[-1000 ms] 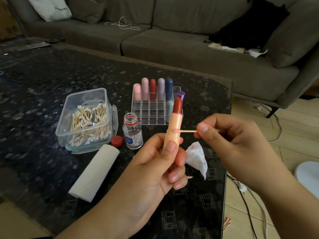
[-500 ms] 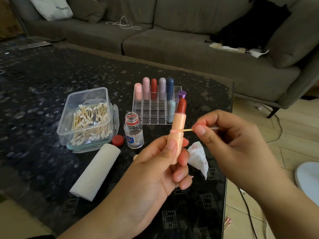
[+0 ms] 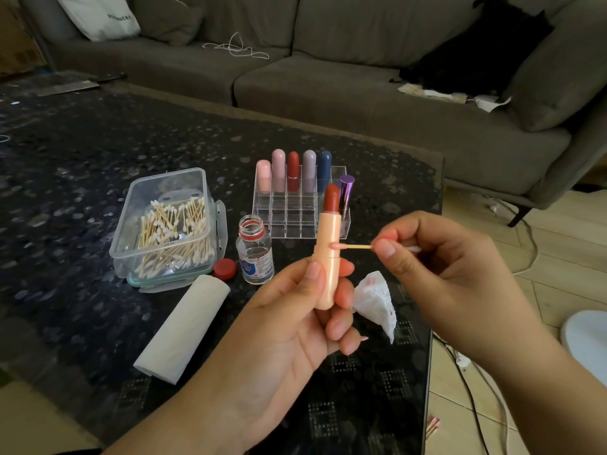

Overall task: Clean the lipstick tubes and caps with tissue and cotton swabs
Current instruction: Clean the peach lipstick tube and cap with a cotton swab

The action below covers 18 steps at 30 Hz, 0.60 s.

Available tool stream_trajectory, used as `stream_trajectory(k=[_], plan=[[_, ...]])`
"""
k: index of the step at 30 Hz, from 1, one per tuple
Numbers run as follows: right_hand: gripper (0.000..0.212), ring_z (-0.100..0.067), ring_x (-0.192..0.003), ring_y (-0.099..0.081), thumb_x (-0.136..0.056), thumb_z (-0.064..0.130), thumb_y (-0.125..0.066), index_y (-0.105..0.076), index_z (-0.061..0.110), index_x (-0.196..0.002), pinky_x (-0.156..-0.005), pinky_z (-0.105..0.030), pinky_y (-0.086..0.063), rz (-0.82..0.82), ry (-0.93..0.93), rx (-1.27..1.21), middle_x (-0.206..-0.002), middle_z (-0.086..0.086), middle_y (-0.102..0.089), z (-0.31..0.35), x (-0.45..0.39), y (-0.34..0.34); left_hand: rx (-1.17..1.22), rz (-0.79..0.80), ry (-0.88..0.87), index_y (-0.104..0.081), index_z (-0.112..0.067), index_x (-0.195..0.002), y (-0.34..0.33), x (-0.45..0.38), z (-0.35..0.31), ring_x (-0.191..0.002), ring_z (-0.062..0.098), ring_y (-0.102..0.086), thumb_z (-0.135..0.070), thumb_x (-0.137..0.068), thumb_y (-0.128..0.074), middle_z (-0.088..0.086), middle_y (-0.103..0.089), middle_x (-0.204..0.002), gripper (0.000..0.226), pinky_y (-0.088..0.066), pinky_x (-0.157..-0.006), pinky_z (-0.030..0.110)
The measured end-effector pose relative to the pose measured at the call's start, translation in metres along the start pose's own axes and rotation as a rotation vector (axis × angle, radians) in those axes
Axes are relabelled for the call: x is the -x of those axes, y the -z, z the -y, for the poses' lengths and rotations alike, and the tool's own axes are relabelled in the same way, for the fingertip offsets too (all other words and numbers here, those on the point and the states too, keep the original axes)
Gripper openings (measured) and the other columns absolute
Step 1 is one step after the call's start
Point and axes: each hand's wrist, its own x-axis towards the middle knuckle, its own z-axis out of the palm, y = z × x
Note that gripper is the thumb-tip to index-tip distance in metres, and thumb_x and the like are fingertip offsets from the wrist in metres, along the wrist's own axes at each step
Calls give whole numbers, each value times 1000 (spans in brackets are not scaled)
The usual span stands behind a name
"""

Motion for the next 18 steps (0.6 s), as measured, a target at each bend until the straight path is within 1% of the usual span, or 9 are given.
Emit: stream_trajectory(k=[3, 6, 8, 10, 12, 14, 16, 18], plan=[[10, -5, -54, -47, -80, 32, -60, -64, 26, -73, -51, -9, -37, -20, -18, -12, -59, 11, -55, -1, -1, 2, 43, 5, 13, -73, -8, -88, 1, 0, -3, -52, 13, -42, -25, -79, -55, 5, -49, -66, 26, -45, -51, 26], [8, -5, -55, -48, -81, 31, -59, -64, 28, -75, -52, -10, -39, -6, -3, -22, -61, 10, -57, 0, 0, -1, 72, 16, 22, -71, -7, -90, 2, -1, -2, -52, 13, -41, -26, -80, -56, 5, -47, -65, 26, -46, -53, 27], [7, -4, -55, -48, -82, 30, -59, -64, 28, -77, -52, -9, -38, 10, 9, -38, -61, 11, -57, 1, 0, -4, 82, 59, 30, -70, -7, -94, 3, -2, -2, -53, 13, -41, -30, -79, -66, 4, -47, -65, 28, -47, -56, 28], [6, -4, -53, -47, -82, 30, -60, -63, 28, -77, -51, -10, -38, 23, 12, -35, -61, 10, -56, 1, 0, -5, 62, 75, 38, -64, -6, -96, 2, -2, -1, -52, 11, -41, -28, -76, -74, 2, -46, -65, 31, -47, -56, 28], [8, -5, -53, -45, -81, 31, -60, -64, 28, -75, -50, -11, -37, 21, 5, -15, -60, 11, -55, 0, 0, -2, 4, 24, 33, -56, -7, -93, 2, -2, 1, -50, 10, -38, -20, -76, -71, 0, -43, -61, 27, -46, -54, 25], [9, -7, -54, -45, -80, 33, -60, -64, 28, -74, -51, -12, -37, 8, -16, -25, -60, 9, -56, -1, -1, 1, -2, 1, 12, -54, -10, -91, -1, -2, 0, -48, 10, -36, -15, -76, -67, 0, -41, -59, 21, -46, -53, 25], [7, -6, -54, -44, -80, 33, -60, -64, 30, -76, -51, -12, -37, 7, -24, -40, -59, 9, -55, -1, -1, 2, 21, -8, 8, -55, -10, -90, 0, -2, -1, -47, 10, -36, -17, -77, -62, 0, -42, -58, 16, -46, -52, 26], [10, -4, -54, -44, -80, 31, -59, -64, 26, -72, -51, -10, -36, 7, -19, -56, -58, 12, -54, -2, -1, 2, 32, 3, 7, -54, -9, -89, 1, -1, -2, -48, 12, -39, -19, -77, -59, 1, -44, -59, 16, -46, -52, 27]])
